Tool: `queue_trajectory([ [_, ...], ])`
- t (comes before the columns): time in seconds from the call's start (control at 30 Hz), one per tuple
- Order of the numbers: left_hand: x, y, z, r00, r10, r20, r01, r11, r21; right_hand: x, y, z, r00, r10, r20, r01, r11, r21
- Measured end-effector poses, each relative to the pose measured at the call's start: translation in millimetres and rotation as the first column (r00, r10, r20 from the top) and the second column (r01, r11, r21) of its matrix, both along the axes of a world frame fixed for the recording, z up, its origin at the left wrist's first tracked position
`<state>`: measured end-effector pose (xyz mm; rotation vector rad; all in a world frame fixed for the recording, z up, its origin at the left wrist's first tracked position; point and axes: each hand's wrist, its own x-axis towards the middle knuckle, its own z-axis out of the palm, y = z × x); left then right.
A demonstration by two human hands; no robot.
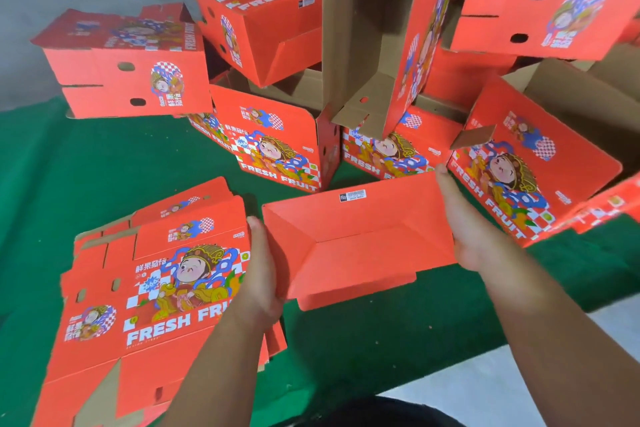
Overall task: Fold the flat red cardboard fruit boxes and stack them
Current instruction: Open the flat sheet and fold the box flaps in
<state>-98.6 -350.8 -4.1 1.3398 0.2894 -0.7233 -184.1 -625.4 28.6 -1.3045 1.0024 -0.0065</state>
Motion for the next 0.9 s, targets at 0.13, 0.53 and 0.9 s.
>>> queue_trajectory([
  [0.13,-5,15,23,0.997,-0.066,-0.045,0.063,0.995,-0.071,-25,13,10,0.993,-0.041,0.112,0.040,0.999,0.017],
  [0.53,-78,71,22,0.876,-0.085,0.474,0.017,0.989,0.145,-116,93,16,0.950,0.279,0.142,-0.169,0.837,-0.520],
  [0.9,-96,50,69,0.776,0.066,0.627,-0.083,0.997,-0.003,-117,99,65,0.993,0.047,0.112,0.051,0.677,-0.734],
])
